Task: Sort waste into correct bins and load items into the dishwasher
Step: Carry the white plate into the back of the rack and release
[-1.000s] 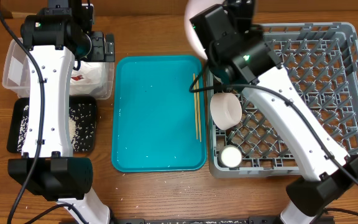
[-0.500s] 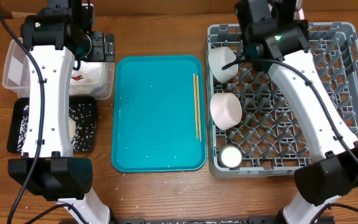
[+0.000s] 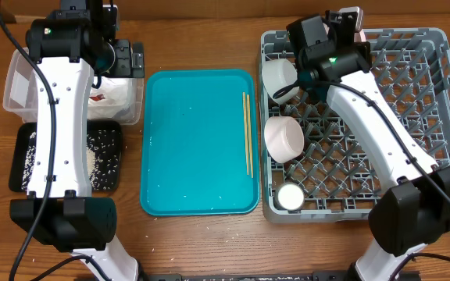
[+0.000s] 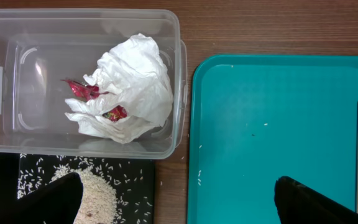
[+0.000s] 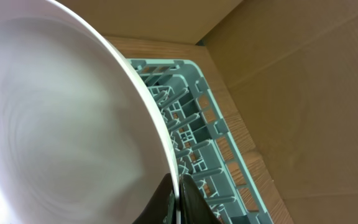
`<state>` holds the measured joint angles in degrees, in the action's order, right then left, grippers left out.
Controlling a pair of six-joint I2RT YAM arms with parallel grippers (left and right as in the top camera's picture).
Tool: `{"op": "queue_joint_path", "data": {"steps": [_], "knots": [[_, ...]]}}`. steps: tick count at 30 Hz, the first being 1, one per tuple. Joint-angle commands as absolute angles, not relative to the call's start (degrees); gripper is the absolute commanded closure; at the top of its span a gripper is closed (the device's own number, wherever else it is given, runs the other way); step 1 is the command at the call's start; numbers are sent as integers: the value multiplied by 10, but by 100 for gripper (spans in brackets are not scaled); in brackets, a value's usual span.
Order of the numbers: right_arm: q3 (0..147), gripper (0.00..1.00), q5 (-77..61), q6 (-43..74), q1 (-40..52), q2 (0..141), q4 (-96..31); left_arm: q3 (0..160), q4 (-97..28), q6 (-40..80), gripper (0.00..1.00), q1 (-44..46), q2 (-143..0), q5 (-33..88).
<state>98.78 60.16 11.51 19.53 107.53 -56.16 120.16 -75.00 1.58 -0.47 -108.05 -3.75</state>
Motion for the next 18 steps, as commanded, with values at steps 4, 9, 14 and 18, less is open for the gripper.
{"op": "queue_joint_path", "data": {"steps": [4, 9, 14, 18], "knots": [[985, 96, 600, 117, 195, 1102, -555, 1211, -748, 19, 0, -4, -1073, -44], [985, 96, 599, 117, 194, 1110, -544, 1211, -748, 19, 0, -4, -1073, -44], [985, 48, 593, 118, 194, 1110, -542, 1211, -748, 19, 0, -4, -1073, -44], [989, 7, 535, 121, 195, 1109, -543, 1211, -748, 19, 0, -4, -1073, -45]]}}
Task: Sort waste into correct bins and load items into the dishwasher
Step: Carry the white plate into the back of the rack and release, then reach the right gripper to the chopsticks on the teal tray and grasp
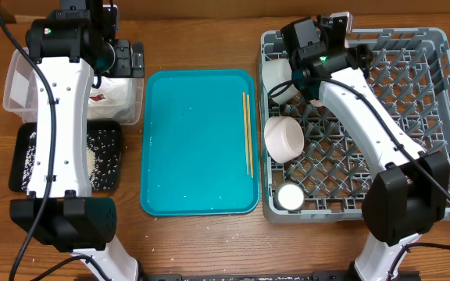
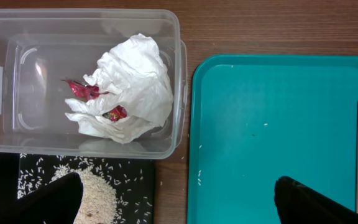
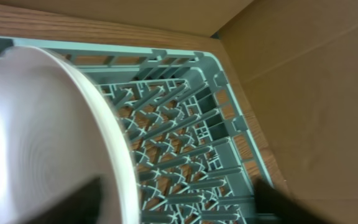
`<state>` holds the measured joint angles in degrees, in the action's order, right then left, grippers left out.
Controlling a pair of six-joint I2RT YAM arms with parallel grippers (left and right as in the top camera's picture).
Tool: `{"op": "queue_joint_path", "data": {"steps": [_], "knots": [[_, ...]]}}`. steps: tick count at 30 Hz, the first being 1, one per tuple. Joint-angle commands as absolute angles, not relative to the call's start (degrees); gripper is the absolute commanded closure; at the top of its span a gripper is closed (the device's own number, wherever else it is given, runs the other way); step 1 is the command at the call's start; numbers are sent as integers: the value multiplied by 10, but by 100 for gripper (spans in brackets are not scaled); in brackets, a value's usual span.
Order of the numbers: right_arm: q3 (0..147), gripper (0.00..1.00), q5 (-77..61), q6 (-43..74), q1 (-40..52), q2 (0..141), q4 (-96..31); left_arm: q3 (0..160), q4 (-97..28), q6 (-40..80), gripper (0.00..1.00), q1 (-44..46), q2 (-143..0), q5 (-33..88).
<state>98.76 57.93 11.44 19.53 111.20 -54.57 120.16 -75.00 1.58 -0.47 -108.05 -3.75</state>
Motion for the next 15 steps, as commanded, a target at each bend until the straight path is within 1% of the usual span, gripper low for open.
{"op": "queue_joint_path", "data": {"steps": [1, 2, 3, 8, 12, 13, 15], "knots": [[991, 4, 507, 123, 195, 1106, -543, 1211, -748, 19, 0, -4, -1073, -44], [994, 1, 480, 123, 195, 1100, -543, 1211, -748, 19, 0, -4, -1073, -44], [997, 0, 450, 122, 196, 1092, -543, 1211, -748, 19, 0, -4, -1073, -44], [1036, 0, 334, 122, 209, 1031, -559, 1211, -748, 19, 0, -4, -1073, -44], [1052, 0, 162, 122, 227, 964, -553, 1211, -748, 19, 0, -4, -1073, -44], [1052, 0, 73, 122, 228, 949, -552, 1211, -748, 19, 0, -4, -1073, -44], [1051, 0, -52, 121, 229, 945, -556, 1211, -748, 19, 0, -4, -1073, -44]]}}
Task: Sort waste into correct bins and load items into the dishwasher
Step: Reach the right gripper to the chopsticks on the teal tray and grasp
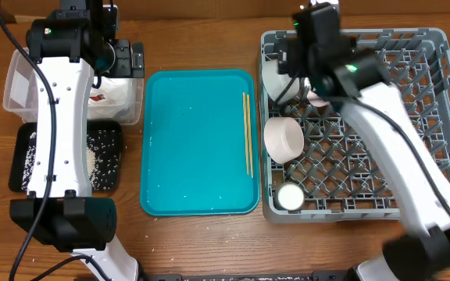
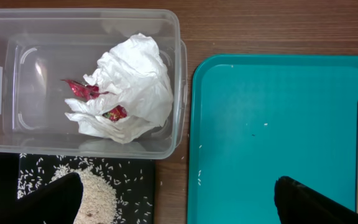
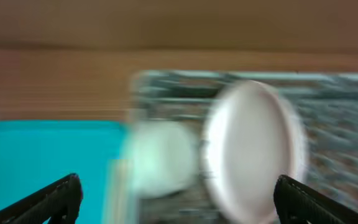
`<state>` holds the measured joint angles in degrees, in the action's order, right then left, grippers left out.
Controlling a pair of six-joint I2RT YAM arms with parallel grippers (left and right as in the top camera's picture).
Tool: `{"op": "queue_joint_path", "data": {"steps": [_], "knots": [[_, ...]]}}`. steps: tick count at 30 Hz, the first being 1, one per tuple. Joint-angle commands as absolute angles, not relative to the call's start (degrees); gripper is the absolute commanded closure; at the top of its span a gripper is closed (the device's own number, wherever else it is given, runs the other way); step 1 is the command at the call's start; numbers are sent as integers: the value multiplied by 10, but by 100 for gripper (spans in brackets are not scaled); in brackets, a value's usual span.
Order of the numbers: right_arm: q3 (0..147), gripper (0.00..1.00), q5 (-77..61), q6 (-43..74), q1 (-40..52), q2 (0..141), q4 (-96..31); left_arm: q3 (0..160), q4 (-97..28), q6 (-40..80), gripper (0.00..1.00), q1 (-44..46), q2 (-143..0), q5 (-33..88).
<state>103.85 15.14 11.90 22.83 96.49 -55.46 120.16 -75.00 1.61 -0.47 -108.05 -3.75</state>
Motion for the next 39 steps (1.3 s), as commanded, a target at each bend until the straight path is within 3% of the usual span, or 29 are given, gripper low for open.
{"op": "queue_joint_path", "data": {"steps": [1, 3, 5, 13, 25, 33, 35, 36, 38, 39], "knots": [[1042, 0, -96, 122, 233, 949, -551, 1211, -748, 19, 0, -4, -1073, -44], [1021, 5, -119, 122, 251, 961, -536, 1211, -748, 19, 0, -4, -1073, -45], [1003, 18, -96, 144, 291, 1000, -530, 1211, -748, 19, 0, -4, -1073, -44], [1002, 21, 57, 272, 379, 1160, -536, 1211, -748, 19, 0, -4, -1073, -44], [1002, 24, 64, 282, 363, 1300, -524, 1211, -748, 19, 0, -4, -1073, -44], [1002, 25, 42, 297, 356, 1306, -527, 1211, -748, 19, 0, -4, -1073, -44], [1002, 35, 18, 286, 356, 1306, -527, 1211, -748, 19, 0, -4, -1073, -44], [1002, 70, 12, 285, 360, 1306, -527, 1211, -748, 19, 0, -4, -1073, -44], [1004, 89, 12, 285, 366, 1306, -527, 1211, -748, 19, 0, -4, -1073, -44], [1006, 92, 13, 285, 366, 1306, -528, 1211, -748, 19, 0, -4, -1073, -44]]}}
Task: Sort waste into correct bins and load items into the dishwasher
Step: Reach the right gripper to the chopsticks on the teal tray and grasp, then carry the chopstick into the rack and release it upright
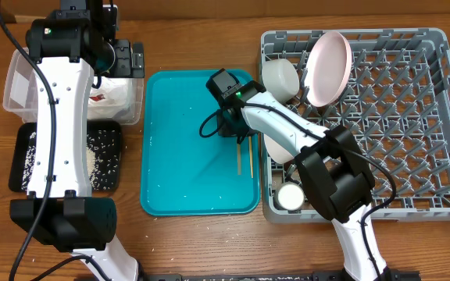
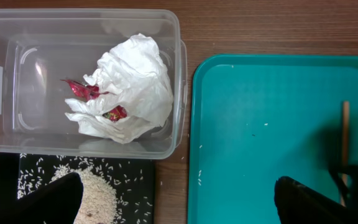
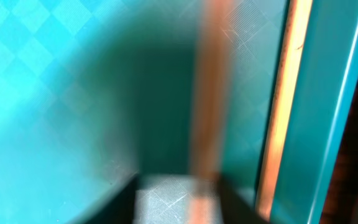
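Two wooden chopsticks lie at the right side of the teal tray. One chopstick runs between the jaws of my right gripper, which is low on the tray and shut on it. The other chopstick lies along the tray's right rim. A pink plate stands on edge in the grey dish rack. My left gripper hangs open above the table between the bins and the tray, holding nothing.
In the rack's left part are two white bowls and a small white cup. A clear bin holds a crumpled napkin with red scraps. A black tray holds rice.
My right gripper was open near the rack's back left corner; it is now down on the tray, shut on one chopstick. That chopstick sits a little left of its mate.
My right gripper held the pink plate's rim over the rack's back left. Then it stood open with the plate in the rack, then farther off. Now it is on the tray at the chopsticks. The left arm stayed still throughout.
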`<state>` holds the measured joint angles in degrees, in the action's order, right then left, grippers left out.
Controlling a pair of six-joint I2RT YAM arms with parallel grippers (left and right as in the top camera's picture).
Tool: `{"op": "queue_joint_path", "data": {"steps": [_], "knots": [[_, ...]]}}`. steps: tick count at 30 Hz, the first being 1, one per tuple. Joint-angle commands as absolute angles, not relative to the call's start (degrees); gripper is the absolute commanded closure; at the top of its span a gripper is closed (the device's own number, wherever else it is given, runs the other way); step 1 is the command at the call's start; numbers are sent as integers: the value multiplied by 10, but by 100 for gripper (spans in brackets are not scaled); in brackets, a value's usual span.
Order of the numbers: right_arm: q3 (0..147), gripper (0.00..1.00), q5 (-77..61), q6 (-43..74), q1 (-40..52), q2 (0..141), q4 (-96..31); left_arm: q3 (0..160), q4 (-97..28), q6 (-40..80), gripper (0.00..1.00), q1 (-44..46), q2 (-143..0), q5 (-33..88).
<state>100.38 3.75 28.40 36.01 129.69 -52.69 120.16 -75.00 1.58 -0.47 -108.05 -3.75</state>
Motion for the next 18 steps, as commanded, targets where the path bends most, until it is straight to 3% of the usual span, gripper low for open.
{"op": "queue_joint_path", "data": {"steps": [1, 7, 18], "knots": [[1008, 96, 13, 285, 368, 1306, -528, 1211, -748, 19, 0, -4, -1073, -44], [1074, 96, 15, 250, 375, 1302, -593, 1211, -748, 19, 0, -4, -1073, -45], [1325, 96, 71, 221, 375, 1194, -870, 1211, -748, 19, 0, -4, -1073, -44]]}}
